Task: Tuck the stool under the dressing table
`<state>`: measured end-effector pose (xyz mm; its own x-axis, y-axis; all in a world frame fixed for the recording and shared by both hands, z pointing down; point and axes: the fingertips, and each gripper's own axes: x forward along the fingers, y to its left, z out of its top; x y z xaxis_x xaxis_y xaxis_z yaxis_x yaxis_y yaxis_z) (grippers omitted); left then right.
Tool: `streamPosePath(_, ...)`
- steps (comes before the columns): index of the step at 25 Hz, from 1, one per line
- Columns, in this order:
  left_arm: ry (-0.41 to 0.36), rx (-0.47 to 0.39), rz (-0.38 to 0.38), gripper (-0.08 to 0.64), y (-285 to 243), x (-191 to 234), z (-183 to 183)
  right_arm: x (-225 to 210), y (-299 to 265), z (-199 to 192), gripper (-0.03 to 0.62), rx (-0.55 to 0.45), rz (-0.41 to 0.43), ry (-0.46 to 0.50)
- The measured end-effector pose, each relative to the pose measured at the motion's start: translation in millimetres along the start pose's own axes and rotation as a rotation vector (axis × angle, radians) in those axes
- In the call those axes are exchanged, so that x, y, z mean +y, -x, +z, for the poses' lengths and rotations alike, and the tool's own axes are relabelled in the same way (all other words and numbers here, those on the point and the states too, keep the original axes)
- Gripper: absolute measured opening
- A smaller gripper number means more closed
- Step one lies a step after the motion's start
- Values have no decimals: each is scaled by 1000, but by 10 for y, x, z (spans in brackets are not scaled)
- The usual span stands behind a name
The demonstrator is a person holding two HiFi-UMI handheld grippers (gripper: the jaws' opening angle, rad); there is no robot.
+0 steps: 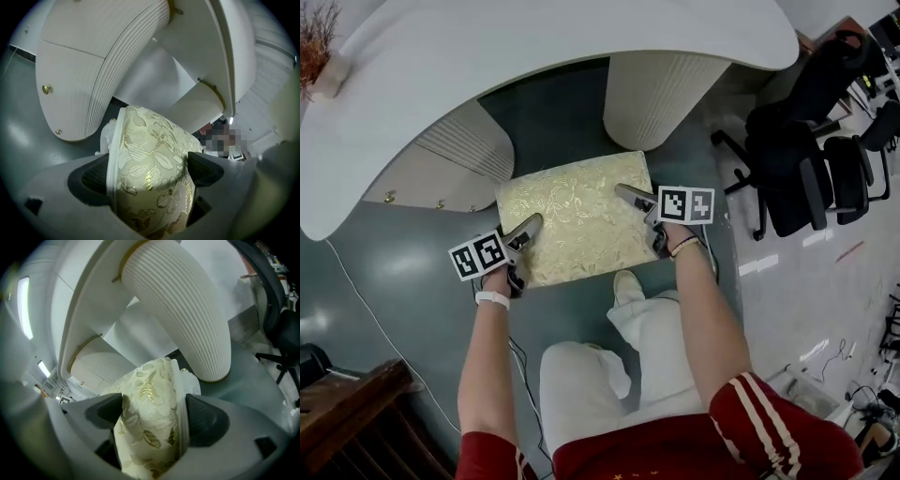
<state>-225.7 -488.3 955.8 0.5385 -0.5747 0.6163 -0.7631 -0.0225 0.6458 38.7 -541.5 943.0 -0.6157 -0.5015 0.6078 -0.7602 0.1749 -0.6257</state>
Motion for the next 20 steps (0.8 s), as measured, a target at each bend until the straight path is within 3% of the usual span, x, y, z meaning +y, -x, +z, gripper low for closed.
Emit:
streamPosePath(5,-6,9,5,512,-450,344,340,-250,-608,213,424,-3,28,-24)
streamPosePath(9,20,-30,-10,509,-632,523,613,-222,-915,511,425,10,17,22)
streamPosePath(14,-2,-47,-11,514,-735,509,835,-211,-1005,709,426,0,30,21)
streamPosePath(20,-39,-61,-54,512,-737,508,835,-207,-946,730,419,-49,37,48)
